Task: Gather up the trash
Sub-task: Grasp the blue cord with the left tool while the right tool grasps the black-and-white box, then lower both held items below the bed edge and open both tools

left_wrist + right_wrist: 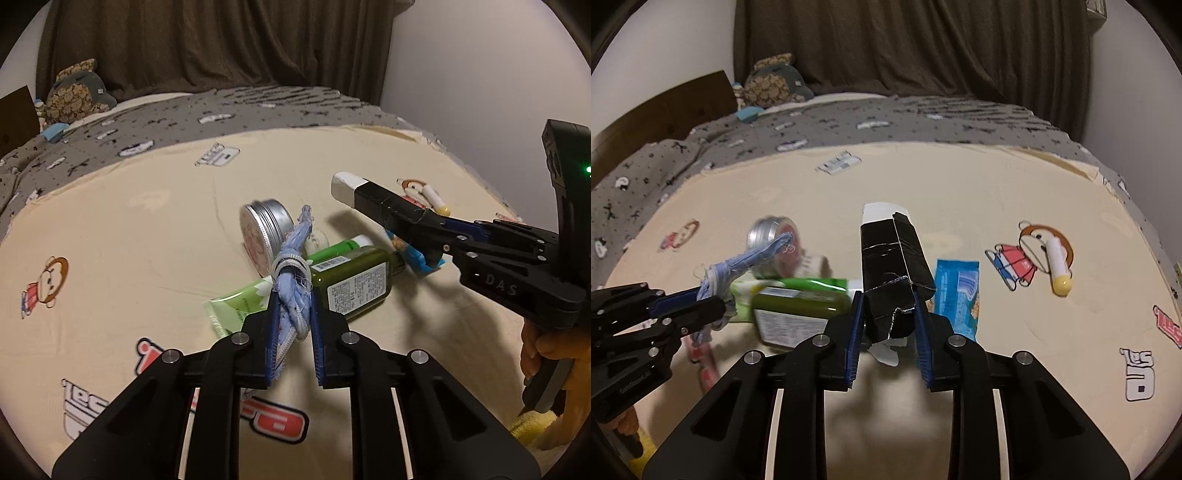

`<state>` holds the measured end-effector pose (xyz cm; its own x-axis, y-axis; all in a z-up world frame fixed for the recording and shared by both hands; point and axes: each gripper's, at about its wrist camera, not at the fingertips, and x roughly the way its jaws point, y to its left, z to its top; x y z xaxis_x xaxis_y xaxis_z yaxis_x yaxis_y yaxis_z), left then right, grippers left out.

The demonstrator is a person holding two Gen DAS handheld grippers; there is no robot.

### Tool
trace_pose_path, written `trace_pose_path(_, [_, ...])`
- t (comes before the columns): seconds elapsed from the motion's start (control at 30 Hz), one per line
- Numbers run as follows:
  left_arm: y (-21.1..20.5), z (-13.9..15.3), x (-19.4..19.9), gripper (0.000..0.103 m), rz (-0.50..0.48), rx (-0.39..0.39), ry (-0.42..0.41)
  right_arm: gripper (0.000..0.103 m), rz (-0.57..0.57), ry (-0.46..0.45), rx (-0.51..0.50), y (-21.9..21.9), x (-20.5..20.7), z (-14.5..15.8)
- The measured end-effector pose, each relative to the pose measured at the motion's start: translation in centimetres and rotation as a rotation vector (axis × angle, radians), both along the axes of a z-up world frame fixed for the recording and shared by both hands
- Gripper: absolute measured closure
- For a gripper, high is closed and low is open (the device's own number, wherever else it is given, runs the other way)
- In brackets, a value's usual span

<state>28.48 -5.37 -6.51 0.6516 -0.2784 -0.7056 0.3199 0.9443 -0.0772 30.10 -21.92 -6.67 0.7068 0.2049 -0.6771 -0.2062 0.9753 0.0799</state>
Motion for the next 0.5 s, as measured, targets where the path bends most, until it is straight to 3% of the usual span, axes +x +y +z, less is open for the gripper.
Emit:
trace_pose_path(0.23, [1.1, 2.8, -4.3, 0.089, -0.013, -0.008, -0.066, 0.077, 0.038, -0.047, 0.005, 0.4, -4.7, 2.8])
trace_pose_path(0.5, [1.9, 3.5, -12.0, 0.089, -0.038, -0.007, -0.133, 0.077, 0.098, -0.106, 0.023, 0.4, -14.4, 3.5])
